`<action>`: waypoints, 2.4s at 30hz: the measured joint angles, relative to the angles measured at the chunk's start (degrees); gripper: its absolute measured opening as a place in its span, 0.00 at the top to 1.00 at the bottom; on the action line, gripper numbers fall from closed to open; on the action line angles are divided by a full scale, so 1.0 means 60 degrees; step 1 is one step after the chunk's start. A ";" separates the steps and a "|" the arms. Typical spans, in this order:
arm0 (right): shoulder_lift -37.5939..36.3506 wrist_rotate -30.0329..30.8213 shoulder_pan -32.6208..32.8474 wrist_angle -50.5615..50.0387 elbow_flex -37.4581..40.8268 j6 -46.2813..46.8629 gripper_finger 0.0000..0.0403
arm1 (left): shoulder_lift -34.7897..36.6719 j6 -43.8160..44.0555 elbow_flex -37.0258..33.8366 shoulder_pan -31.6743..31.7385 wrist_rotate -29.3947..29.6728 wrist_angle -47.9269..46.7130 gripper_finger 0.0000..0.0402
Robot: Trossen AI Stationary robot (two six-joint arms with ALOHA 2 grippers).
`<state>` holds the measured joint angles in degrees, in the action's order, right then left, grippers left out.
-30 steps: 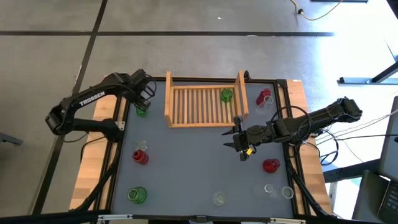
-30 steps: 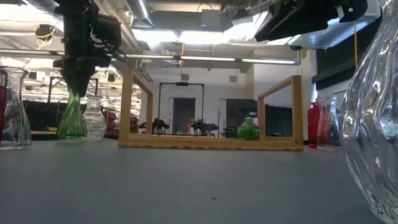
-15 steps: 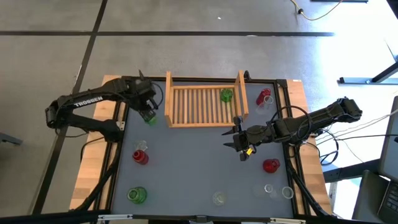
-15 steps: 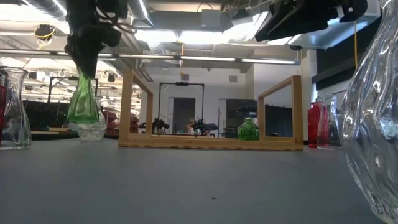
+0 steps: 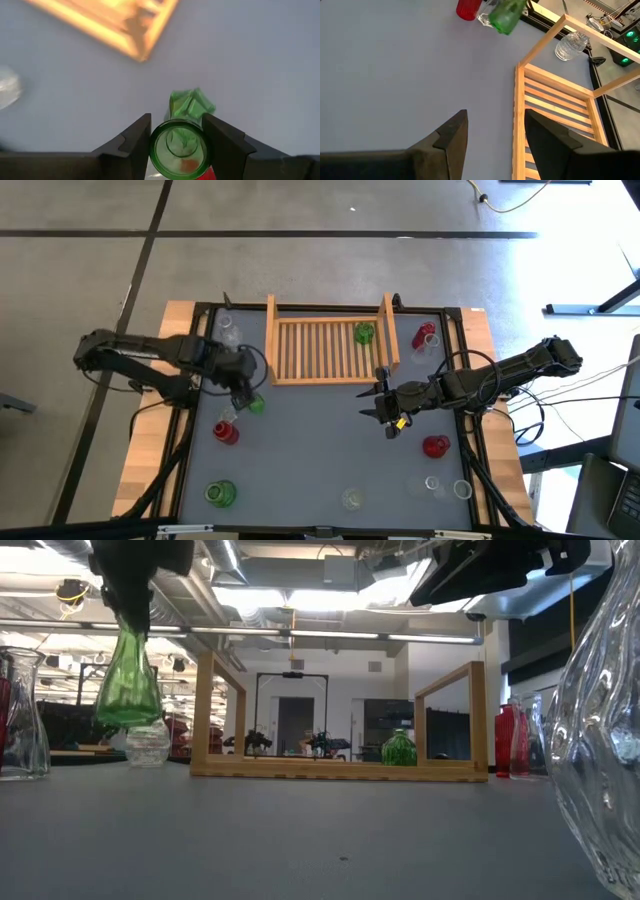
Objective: Sort vases onto shelf
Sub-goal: Put the green vase on the shelf aligned with the other green vase
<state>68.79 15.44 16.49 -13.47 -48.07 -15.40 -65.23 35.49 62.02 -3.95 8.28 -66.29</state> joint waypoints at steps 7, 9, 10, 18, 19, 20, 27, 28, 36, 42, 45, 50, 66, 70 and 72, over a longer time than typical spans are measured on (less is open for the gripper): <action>0.0000 -0.0001 0.0000 -0.0015 0.0000 0.0083 0.55 | -0.0303 -0.0088 0.0007 -0.1427 0.0396 0.2073 0.60; 0.0000 -0.0004 0.0000 -0.0012 0.0000 0.0210 0.55 | -0.0536 -0.0232 0.0007 -0.1662 0.0598 0.2510 0.60; 0.0000 -0.0004 0.0000 -0.0019 0.0000 0.0349 0.55 | -0.0680 -0.0254 0.0007 -0.1742 0.0684 0.2692 0.60; -0.0004 -0.0004 0.0015 -0.0625 0.0246 0.1765 0.55 | -0.2127 -0.1360 0.0033 -0.1794 0.0702 0.4409 0.60; -0.0004 0.0006 0.0015 -0.0553 0.0348 0.1778 0.55 | -0.2337 -0.1527 0.0125 -0.1776 0.0710 0.4511 0.60; -0.0004 0.0024 0.0015 -0.0476 0.0441 0.1781 0.55 | -0.2551 -0.1686 0.0247 -0.1764 0.0741 0.4602 0.60; -0.0004 0.0195 0.0004 0.0074 0.0925 0.1749 0.55 | -0.4242 -0.3135 0.1432 -0.1755 0.1434 0.4760 0.60; -0.0004 0.0279 0.0004 0.0090 0.0925 0.1747 0.55 | -0.4515 -0.3371 0.1618 -0.1731 0.1469 0.4838 0.60; -0.0004 0.0342 0.0004 0.0091 0.0925 0.1745 0.55 | -0.6310 -0.4018 0.2833 -0.1505 0.1520 0.5236 0.60; -0.0004 0.0339 0.0000 0.0091 0.0925 0.1759 0.55 | -0.6743 -0.4094 0.3220 -0.1405 0.1537 0.5483 0.60; -0.0004 0.0331 0.0000 0.0089 0.0925 0.1765 0.55 | -0.6747 -0.4049 0.3218 -0.1405 0.1636 0.5525 0.60; -0.0004 0.0331 0.0000 0.0091 0.0925 0.1769 0.55 | -0.6754 -0.4029 0.3210 -0.1431 0.1704 0.5591 0.60; -0.0004 0.0328 0.0000 0.0091 0.0925 0.1770 0.55 | -0.6692 -0.4046 0.3202 -0.1426 0.1360 0.5622 0.59; -0.0004 0.0324 0.0000 0.0091 0.0925 0.1774 0.55 | -0.6688 -0.4233 0.3202 -0.1424 0.1207 0.5652 0.52; -0.0004 0.0324 0.0000 0.0095 0.0925 0.1774 0.55 | -0.6688 -0.4233 0.3202 -0.1425 0.1116 0.5651 0.48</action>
<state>68.77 17.39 16.49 -12.90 -42.52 -4.75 -105.36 10.09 81.23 -12.50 14.97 -32.38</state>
